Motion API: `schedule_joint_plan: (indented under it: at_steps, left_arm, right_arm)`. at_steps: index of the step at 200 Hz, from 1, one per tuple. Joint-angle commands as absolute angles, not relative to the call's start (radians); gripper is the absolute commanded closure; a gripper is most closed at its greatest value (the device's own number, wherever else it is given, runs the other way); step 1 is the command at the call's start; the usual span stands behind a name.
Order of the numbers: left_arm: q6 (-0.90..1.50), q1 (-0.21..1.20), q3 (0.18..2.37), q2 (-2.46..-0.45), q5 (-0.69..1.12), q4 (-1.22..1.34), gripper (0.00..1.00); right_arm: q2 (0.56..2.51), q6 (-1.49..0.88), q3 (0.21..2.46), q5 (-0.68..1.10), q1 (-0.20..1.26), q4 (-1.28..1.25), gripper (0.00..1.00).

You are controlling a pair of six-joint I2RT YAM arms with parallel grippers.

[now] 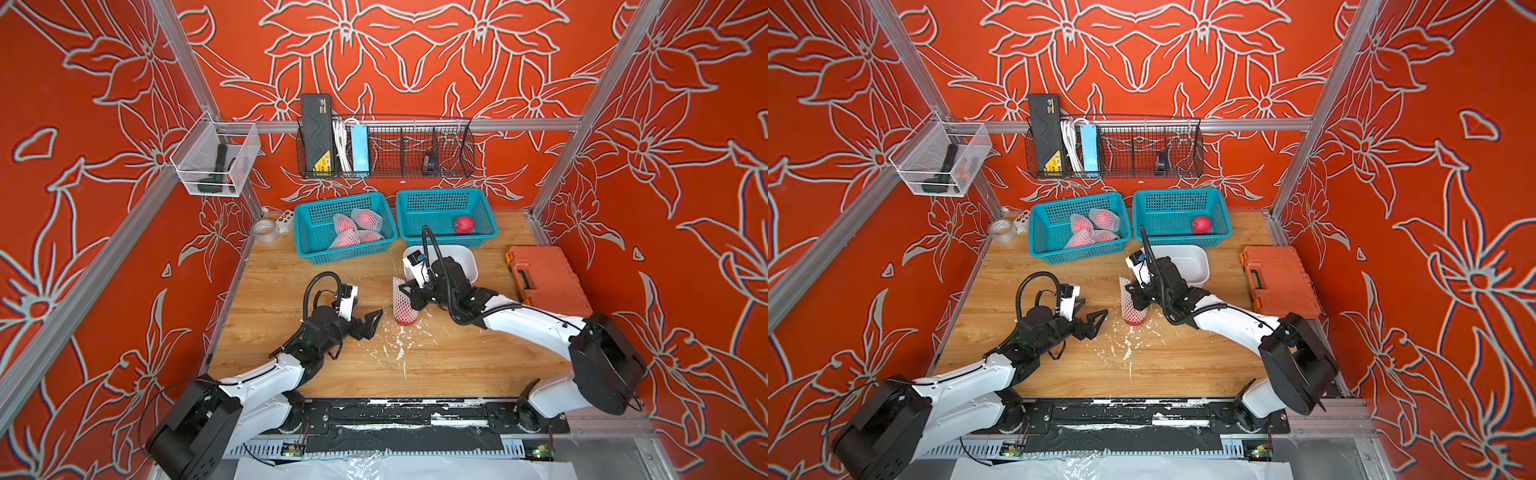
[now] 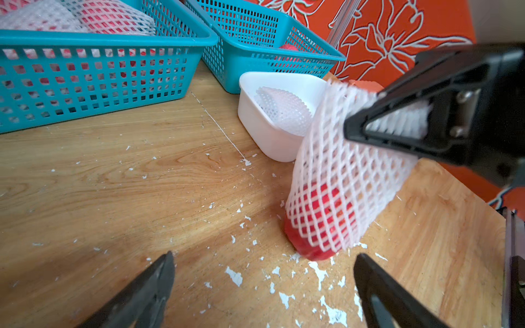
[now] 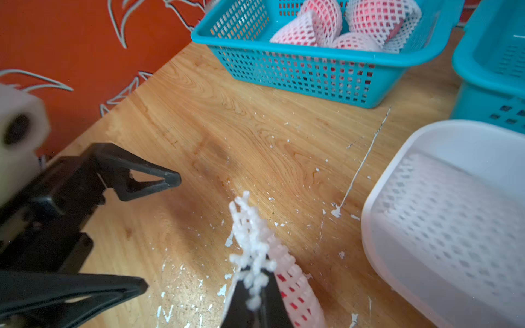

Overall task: Remove foam nets from apples
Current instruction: Remove the foam net from the apple, then place the foam net into the storage box.

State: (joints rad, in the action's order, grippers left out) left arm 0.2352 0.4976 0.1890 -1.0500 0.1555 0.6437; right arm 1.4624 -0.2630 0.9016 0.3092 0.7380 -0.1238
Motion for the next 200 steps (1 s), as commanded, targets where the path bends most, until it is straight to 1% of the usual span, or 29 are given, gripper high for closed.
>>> schedule_joint_plan:
  at_steps: [1, 18, 29, 33, 53, 65, 82, 94, 117, 134, 144, 158, 176, 200]
  left_arm:
    - [0.235, 0.502, 0.223, -1.026, 0.143, 0.630, 0.04]
    - [0.244, 0.502, 0.235, -1.002, 0.134, 0.601, 0.05]
    - [0.250, 0.502, 0.235, -0.996, 0.128, 0.596, 0.05]
    - [0.251, 0.502, 0.235, -0.962, 0.127, 0.593, 0.05]
    - [0.254, 0.503, 0.246, -0.930, 0.125, 0.571, 0.05]
    - [0.252, 0.503, 0.254, -0.923, 0.130, 0.557, 0.05]
    - [0.246, 0.506, 0.268, -0.919, 0.137, 0.538, 0.05]
    - [0.239, 0.512, 0.273, -0.916, 0.135, 0.529, 0.05]
    - [0.231, 0.518, 0.272, -0.915, 0.119, 0.526, 0.05]
    - [0.226, 0.521, 0.269, -0.925, 0.118, 0.533, 0.05]
    - [0.224, 0.522, 0.266, -0.929, 0.122, 0.539, 0.05]
    - [0.222, 0.523, 0.258, -0.931, 0.120, 0.549, 0.05]
    - [0.218, 0.524, 0.249, -0.930, 0.112, 0.552, 0.05]
    - [0.208, 0.523, 0.246, -0.935, 0.104, 0.552, 0.05]
  right_arm:
    - [1.416, -0.279, 0.988, 0.428, 0.710, -0.043, 1.00]
    - [1.396, -0.269, 1.021, 0.439, 0.690, -0.013, 1.00]
    - [1.379, -0.253, 1.046, 0.387, 0.670, 0.017, 1.00]
    - [1.371, -0.247, 1.058, 0.353, 0.661, 0.037, 1.00]
    - [1.361, -0.201, 1.120, 0.086, 0.606, 0.138, 1.00]
    - [1.379, -0.147, 1.166, -0.118, 0.589, 0.204, 1.00]
    - [1.424, -0.068, 1.189, -0.389, 0.581, 0.216, 1.00]
    - [1.474, -0.029, 1.207, -0.493, 0.567, 0.211, 1.00]
    - [1.579, 0.060, 1.231, -0.577, 0.552, 0.143, 1.00]
    - [1.656, 0.102, 1.240, -0.576, 0.543, 0.075, 1.00]
    - [1.704, 0.119, 1.252, -0.545, 0.537, 0.051, 1.00]
    - [1.775, 0.137, 1.291, -0.537, 0.536, 0.050, 1.00]
    - [1.863, 0.157, 1.340, -0.570, 0.536, 0.058, 1.00]
    - [1.930, 0.175, 1.352, -0.541, 0.545, 0.036, 1.00]
